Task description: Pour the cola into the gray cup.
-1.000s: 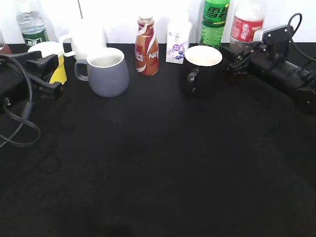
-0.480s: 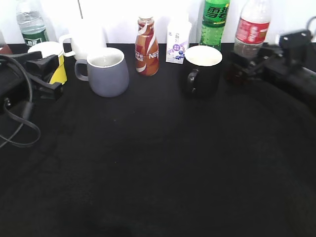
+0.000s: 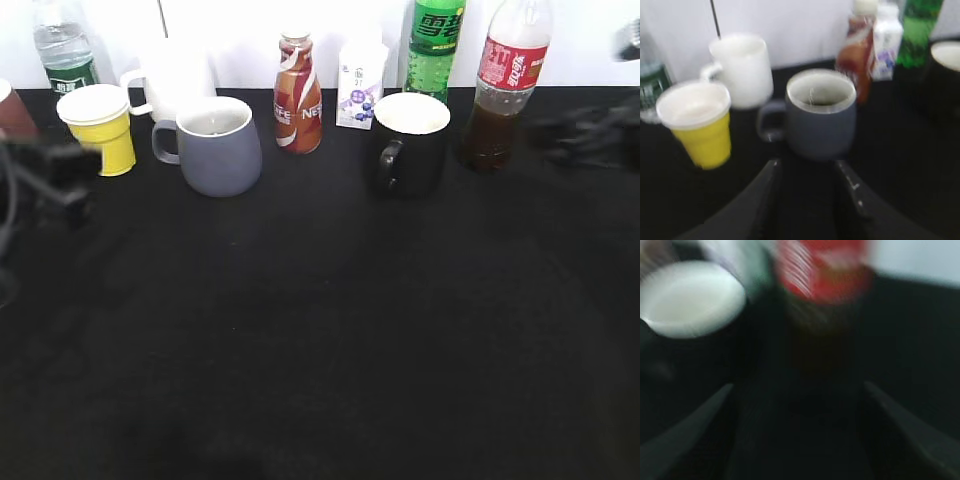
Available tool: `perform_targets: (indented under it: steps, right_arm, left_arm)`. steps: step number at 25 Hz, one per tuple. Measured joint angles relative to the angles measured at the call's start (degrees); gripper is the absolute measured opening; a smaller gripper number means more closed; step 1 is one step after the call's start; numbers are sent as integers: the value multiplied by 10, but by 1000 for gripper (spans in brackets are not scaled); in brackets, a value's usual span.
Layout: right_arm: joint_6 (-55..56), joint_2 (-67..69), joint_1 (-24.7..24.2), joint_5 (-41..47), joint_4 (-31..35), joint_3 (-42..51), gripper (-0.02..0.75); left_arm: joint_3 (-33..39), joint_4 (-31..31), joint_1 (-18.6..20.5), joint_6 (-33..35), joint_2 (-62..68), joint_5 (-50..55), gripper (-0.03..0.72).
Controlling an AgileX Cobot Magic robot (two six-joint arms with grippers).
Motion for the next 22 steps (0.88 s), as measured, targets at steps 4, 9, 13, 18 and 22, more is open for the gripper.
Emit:
perform_targets:
  steps: [4, 9, 13, 18, 22]
  right_arm:
    - [232, -98, 102, 278, -174, 0, 555]
    - [-123, -104, 203, 520, 211, -6, 526]
    - [-463, -187, 231, 607, 557, -58, 524]
    - [-513, -349, 231, 712, 641, -60, 524]
    - [-520, -443, 231, 783, 658, -56, 522]
  left_arm:
    - [-34, -5, 0, 33, -20, 74, 261]
    - [-36, -2, 20, 35, -45, 75, 261]
    - [-36, 36, 85, 35, -130, 166, 261]
    - [-37, 134, 223, 16, -348, 466, 261]
    - [-55, 157, 240, -69, -465, 674, 261]
